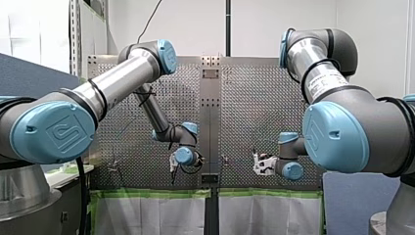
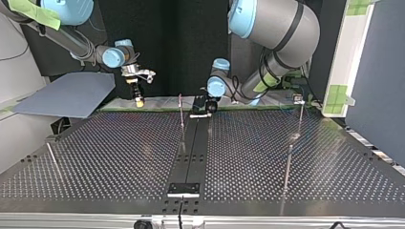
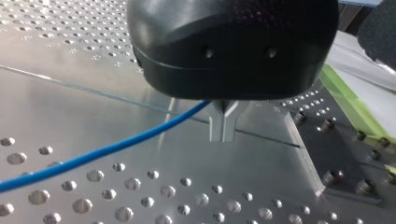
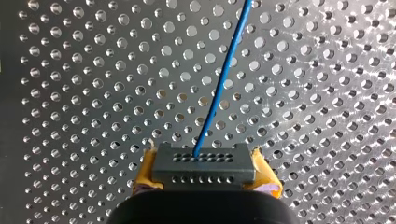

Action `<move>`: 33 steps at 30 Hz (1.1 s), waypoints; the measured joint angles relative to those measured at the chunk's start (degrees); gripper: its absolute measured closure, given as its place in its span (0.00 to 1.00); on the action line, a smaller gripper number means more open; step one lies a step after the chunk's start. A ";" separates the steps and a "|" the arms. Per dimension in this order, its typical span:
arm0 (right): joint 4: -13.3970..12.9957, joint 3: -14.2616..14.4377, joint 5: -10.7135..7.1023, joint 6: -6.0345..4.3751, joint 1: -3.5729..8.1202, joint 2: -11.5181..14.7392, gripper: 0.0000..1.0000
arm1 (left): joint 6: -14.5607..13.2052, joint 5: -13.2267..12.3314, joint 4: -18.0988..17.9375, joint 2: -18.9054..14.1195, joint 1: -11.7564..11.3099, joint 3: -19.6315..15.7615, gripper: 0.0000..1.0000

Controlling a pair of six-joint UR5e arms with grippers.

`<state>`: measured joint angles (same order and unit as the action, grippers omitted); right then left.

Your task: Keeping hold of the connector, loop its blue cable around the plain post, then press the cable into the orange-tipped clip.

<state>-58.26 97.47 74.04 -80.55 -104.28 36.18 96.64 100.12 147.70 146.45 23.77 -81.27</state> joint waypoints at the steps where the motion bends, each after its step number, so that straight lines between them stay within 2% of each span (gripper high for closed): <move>1: 0.04 0.00 -0.01 0.22 -0.03 0.00 1.00 | -0.02 0.07 0.00 0.00 0.00 0.00 1.00; 5: 0.15 0.01 -0.24 1.27 -0.36 0.00 1.00 | -0.22 0.40 0.04 0.00 -0.02 0.00 1.00; 10: 0.33 0.01 -0.36 1.91 -0.57 0.00 1.00 | -0.40 0.45 0.19 0.00 -0.02 -0.01 1.00; 22: 0.81 0.03 -0.31 2.10 -0.62 0.00 1.00 | -0.67 0.27 0.58 0.00 -0.02 -0.01 1.00; 33: 1.51 0.04 -0.14 2.37 -0.33 0.00 1.00 | -0.96 -1.06 2.02 -0.04 -0.10 -0.26 1.00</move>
<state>-56.74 97.52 73.90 -78.18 -104.61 36.18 95.68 99.06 149.71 146.42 23.67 -81.52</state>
